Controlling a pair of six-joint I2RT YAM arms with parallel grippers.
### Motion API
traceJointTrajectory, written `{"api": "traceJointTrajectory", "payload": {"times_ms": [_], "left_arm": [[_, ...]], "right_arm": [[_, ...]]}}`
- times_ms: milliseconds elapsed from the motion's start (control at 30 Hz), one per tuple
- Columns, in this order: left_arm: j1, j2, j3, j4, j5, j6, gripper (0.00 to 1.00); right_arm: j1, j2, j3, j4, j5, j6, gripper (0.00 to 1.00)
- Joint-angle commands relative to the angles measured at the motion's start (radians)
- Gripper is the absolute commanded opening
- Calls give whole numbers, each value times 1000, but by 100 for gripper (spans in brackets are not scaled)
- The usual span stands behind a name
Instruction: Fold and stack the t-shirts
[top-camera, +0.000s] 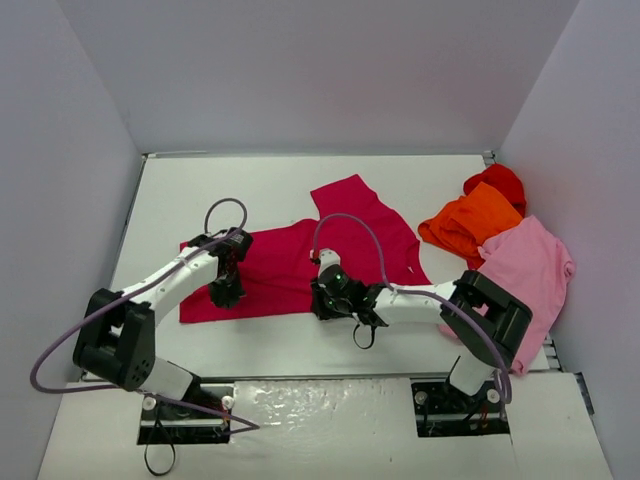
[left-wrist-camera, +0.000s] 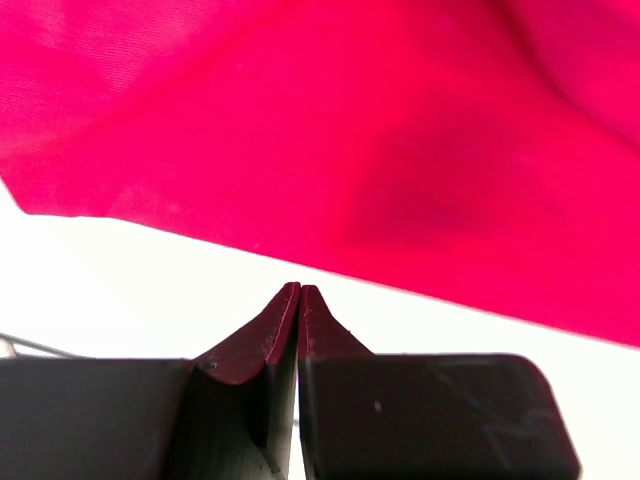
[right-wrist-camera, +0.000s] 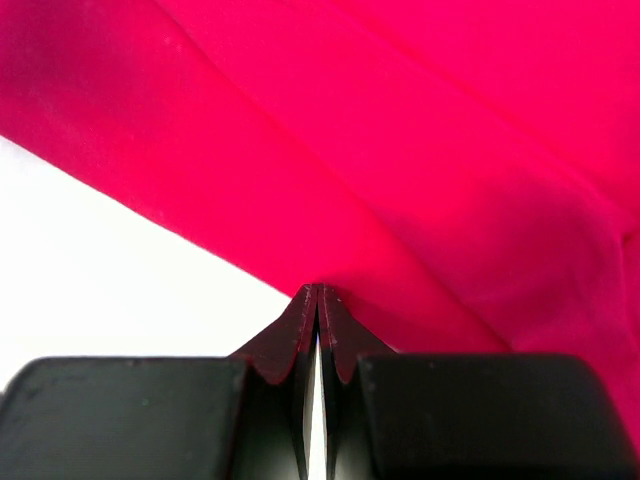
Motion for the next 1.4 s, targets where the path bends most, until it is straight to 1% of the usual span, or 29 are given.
{"api": "traceJointTrajectory", "payload": {"times_ms": [0, 133, 233, 333, 367, 400, 433, 467, 500, 567, 633, 667, 733, 800, 867, 933, 1100, 1367], "left_arm": [[-19, -151, 7, -127, -45, -55, 0], [-20, -238, 5, -200, -71, -60, 0], [-23, -290, 5, -206, -61, -68, 0], [-23, -324, 9, -187, -55, -72, 0], [-24, -331, 15, -180, -55, -72, 0], [-24, -335, 23, -175, -58, -70, 0], [-25, -337, 31, -172, -60, -69, 0], [-25, -336, 40, -175, -64, -68, 0], [-25, -336, 45, -183, -73, -65, 2], [-26, -326, 64, -204, -87, -64, 5], [-28, -322, 84, -239, -100, -70, 6], [-29, -324, 91, -251, -108, -73, 7], [-33, -336, 101, -264, -116, -83, 7], [-36, -358, 107, -286, -126, -93, 8], [-37, -386, 106, -296, -132, -101, 8], [-37, -402, 105, -305, -136, -103, 9], [-37, -400, 84, -310, -130, -102, 9], [-39, -408, 60, -301, -130, -107, 9]], "right_arm": [[75, -98, -65, -92, 40, 94, 0], [168, -183, -114, -140, 80, 192, 0], [226, -250, -115, -189, 153, 235, 0], [228, -294, -80, -228, 258, 225, 0], [220, -304, -59, -229, 289, 202, 5], [210, -305, -34, -222, 314, 172, 14], [192, -290, -2, -209, 319, 144, 25], [162, -252, 41, -189, 294, 119, 39], [140, -185, 73, -181, 265, 68, 50], [85, -81, 205, -137, 175, -10, 56], [51, 19, 298, -105, 139, -65, 58], [41, 113, 367, -104, 106, -86, 59], [37, 200, 494, -111, 63, -113, 60], [41, 343, 636, -126, 27, -161, 60], [40, 424, 762, -140, -27, -171, 61], [42, 502, 846, -149, -51, -190, 61], [48, 602, 1006, -170, -73, -247, 62], [38, 667, 1129, -196, -75, -295, 63]]}}
